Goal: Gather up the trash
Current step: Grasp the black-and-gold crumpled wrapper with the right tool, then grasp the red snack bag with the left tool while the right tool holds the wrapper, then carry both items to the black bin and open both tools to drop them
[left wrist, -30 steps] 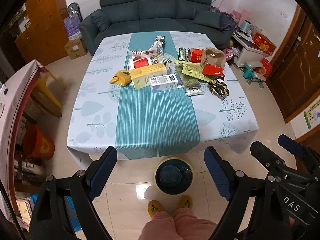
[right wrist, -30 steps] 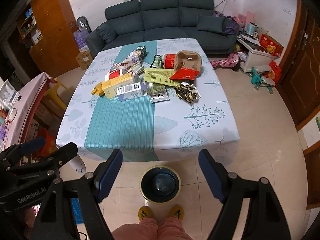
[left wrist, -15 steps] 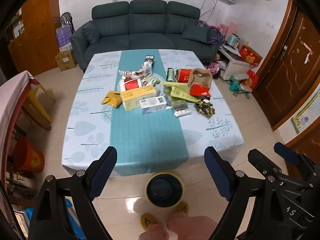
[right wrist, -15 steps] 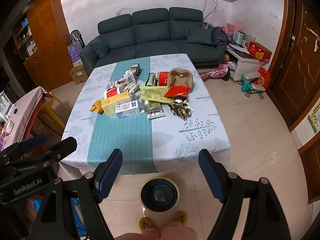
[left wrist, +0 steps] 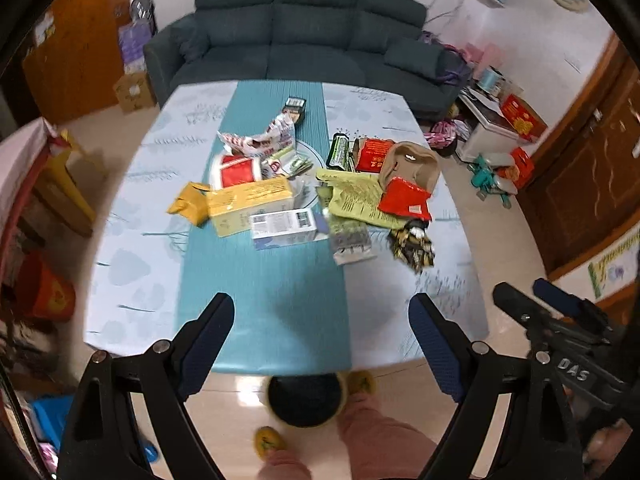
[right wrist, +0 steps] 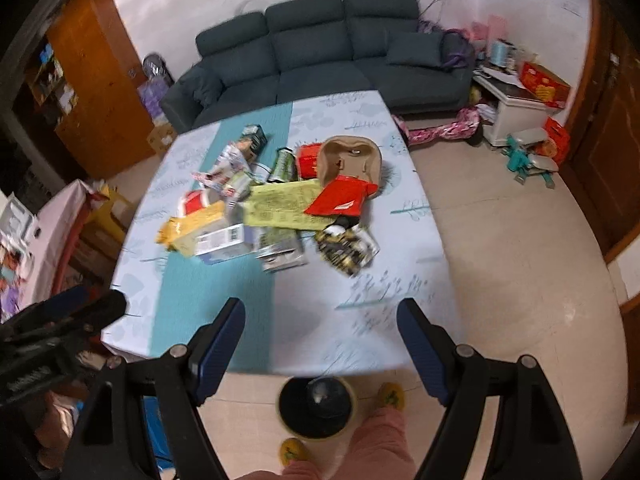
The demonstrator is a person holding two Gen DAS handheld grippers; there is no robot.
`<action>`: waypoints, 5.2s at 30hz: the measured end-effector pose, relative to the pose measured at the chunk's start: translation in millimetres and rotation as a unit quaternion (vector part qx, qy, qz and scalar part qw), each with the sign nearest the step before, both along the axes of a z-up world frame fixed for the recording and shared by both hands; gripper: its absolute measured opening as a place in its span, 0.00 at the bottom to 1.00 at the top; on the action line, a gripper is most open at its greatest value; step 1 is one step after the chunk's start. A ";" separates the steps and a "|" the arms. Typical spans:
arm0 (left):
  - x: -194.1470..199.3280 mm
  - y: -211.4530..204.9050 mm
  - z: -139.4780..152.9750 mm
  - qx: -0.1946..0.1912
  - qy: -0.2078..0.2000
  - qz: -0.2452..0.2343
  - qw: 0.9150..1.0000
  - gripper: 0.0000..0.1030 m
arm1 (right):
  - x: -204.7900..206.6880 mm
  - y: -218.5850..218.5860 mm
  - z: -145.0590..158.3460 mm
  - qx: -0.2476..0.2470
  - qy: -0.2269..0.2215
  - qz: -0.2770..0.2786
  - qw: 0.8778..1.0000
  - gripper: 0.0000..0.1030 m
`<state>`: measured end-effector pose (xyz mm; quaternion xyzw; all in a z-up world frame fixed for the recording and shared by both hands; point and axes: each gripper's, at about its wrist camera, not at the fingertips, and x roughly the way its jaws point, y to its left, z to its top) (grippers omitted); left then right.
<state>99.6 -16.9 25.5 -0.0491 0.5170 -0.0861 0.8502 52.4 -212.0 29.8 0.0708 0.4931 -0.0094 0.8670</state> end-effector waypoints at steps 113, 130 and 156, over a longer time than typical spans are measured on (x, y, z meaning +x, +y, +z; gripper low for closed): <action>-80.2 66.3 -108.1 0.013 0.105 -0.061 0.993 0.16 | -78.2 57.5 -95.9 0.096 0.084 0.092 0.988 0.45; -157.4 81.9 -271.1 0.014 0.192 -0.098 0.976 0.17 | -148.9 107.0 -247.4 0.060 0.187 0.044 0.979 0.45; -112.7 54.5 -500.4 0.002 0.188 -0.038 0.981 0.79 | -91.8 51.5 -535.0 0.120 0.220 -0.026 0.968 0.63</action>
